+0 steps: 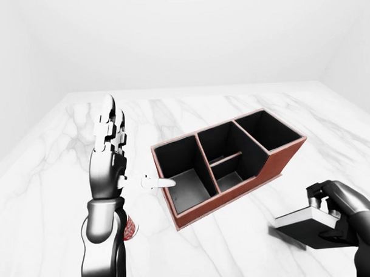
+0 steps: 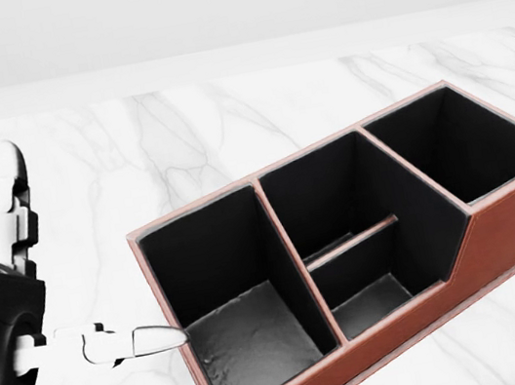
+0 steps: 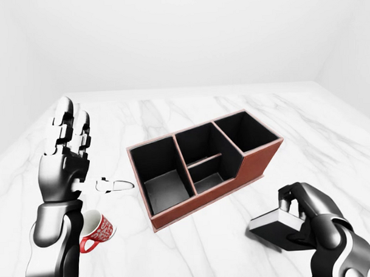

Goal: Pick up the book and place it in the back compartment of the caddy.

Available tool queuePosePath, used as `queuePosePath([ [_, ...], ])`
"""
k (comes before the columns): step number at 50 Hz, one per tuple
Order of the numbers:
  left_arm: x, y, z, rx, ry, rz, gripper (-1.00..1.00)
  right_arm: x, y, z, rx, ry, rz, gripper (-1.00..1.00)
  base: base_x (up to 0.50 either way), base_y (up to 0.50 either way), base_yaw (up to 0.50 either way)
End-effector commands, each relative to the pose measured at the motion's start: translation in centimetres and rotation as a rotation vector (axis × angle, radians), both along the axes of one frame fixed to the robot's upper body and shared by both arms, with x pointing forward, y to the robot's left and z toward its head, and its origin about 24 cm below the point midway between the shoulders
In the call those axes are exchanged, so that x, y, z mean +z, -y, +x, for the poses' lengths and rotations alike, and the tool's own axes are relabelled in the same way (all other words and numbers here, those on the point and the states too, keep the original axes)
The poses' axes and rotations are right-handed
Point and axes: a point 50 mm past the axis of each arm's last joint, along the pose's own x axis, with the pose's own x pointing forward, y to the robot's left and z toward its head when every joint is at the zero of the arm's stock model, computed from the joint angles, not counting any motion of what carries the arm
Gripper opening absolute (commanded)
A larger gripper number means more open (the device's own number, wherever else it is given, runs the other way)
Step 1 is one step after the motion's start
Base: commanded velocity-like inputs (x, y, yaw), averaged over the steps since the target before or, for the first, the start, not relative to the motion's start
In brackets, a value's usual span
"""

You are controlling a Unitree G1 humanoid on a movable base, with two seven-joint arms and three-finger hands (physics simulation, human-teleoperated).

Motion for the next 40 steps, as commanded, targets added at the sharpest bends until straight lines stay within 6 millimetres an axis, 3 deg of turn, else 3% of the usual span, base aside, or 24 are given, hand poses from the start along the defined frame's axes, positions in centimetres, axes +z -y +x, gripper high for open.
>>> queuePosePath([
  [1,0.0,0.0,0.0,0.001,-0.002,0.0,1.0,2.2,-0.6,0.0,0.011,0.087,-0.051,-1.0,0.0,0.0,0.0],
  [24,0.1,0.0,0.0,0.002,0.007,0.0,1.0,5.5,-3.1,0.9,0.087,0.213,-0.161,-1.0,0.0,0.0,0.0],
  [40,0.0,0.0,0.1,0.002,0.002,0.0,1.0,6.7,-5.5,1.7,0.16,0.265,-0.213,-1.0,0.0,0.0,0.0],
])
